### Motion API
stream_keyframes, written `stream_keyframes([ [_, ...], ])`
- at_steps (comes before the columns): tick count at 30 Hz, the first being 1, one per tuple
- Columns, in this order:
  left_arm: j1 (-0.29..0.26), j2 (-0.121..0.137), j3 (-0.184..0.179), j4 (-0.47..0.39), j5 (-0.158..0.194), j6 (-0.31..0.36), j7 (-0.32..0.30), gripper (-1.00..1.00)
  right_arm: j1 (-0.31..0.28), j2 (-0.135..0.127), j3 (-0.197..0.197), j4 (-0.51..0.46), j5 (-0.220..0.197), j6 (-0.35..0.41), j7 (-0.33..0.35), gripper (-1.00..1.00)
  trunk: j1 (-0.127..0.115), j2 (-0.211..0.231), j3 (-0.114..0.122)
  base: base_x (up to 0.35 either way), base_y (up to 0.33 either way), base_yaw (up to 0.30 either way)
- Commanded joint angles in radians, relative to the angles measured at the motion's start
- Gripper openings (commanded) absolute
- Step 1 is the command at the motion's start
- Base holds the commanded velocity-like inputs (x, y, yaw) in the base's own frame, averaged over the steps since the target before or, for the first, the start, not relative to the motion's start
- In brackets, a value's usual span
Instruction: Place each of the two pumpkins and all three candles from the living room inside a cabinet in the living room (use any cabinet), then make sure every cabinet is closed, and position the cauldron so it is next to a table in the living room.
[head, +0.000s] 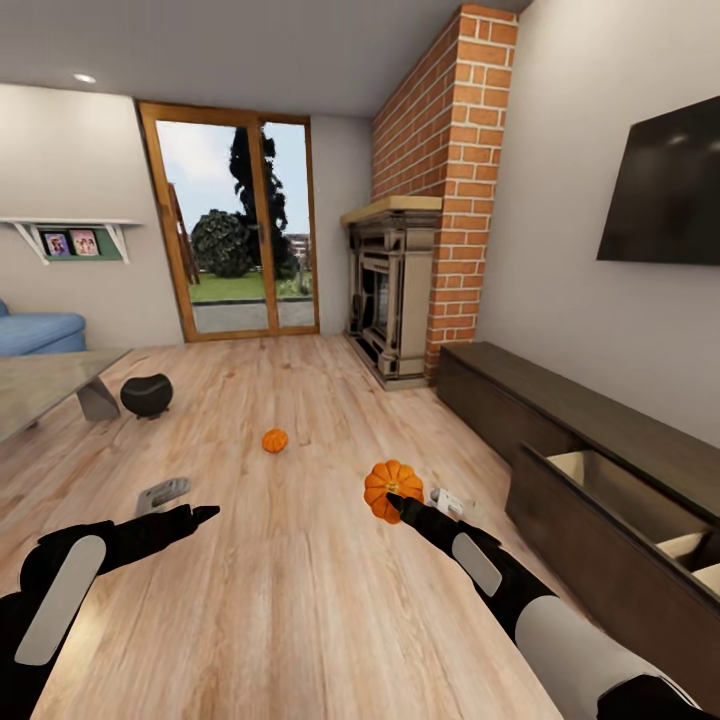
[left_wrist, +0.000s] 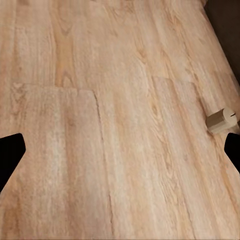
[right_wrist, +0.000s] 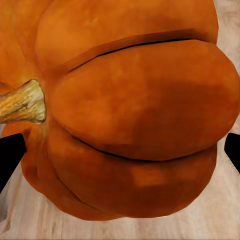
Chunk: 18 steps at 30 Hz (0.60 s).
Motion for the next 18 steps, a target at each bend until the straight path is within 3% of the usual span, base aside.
stream_keyframes([
  [1, -0.001, 0.000, 0.000, -0.001, 0.011, 0.004, 0.010, 1.00, -0.001, 0.000, 0.001, -0.001, -0.008, 0.002, 0.001, -1.00, 0.000, 0.000, -0.001, 0.321, -0.013, 0.004],
  [18, -0.002, 0.000, 0.002, 0.007, 0.012, 0.006, 0.008, 1.00, -0.001, -0.001, 0.001, -0.001, -0.008, 0.002, 0.001, -1.00, 0.000, 0.000, 0.000, 0.336, 0.059, 0.021],
])
